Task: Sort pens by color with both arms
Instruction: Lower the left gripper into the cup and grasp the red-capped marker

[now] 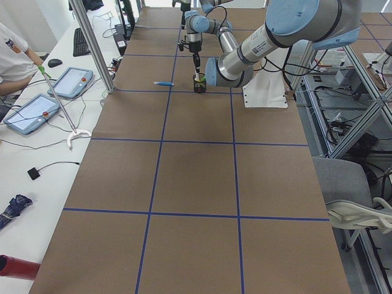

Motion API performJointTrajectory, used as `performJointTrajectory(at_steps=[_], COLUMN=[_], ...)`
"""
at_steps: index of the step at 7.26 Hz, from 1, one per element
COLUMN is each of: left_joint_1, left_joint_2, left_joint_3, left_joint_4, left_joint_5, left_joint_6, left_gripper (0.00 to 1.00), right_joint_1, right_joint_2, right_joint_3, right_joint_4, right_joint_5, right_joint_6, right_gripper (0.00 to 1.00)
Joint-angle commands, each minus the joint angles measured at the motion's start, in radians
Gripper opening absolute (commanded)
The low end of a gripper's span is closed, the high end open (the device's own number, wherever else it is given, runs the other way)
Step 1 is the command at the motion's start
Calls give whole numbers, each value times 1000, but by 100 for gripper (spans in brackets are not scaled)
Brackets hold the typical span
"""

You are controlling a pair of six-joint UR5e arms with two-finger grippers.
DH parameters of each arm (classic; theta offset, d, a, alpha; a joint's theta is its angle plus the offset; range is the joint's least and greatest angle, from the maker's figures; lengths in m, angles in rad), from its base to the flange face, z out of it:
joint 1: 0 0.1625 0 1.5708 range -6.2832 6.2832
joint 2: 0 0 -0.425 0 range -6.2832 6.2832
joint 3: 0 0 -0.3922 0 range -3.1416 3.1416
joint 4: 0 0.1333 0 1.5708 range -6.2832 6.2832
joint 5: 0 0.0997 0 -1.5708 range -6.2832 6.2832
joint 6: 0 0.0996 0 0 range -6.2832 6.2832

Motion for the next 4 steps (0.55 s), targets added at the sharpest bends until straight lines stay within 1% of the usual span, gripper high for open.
performJointTrajectory(at_steps=[1,2,4], left_joint_1=[0,-2,-5], left_joint_2=[0,2,10], left_joint_3=[-15,-53,-164], left_joint_4=[9,44,153], left_joint_5=[0,0,2], left_joint_6=[-2,-2,-2], left_gripper=[20,0,0], right_joint_1=[0,0,0], right_joint_2=[-2,-2,-4], right_joint_3=[-3,-3,-2], right_joint_4=[2,2,2], right_joint_5=[-7,-7,-7], right_joint_6=[0,0,1], right_gripper=[98,98,98])
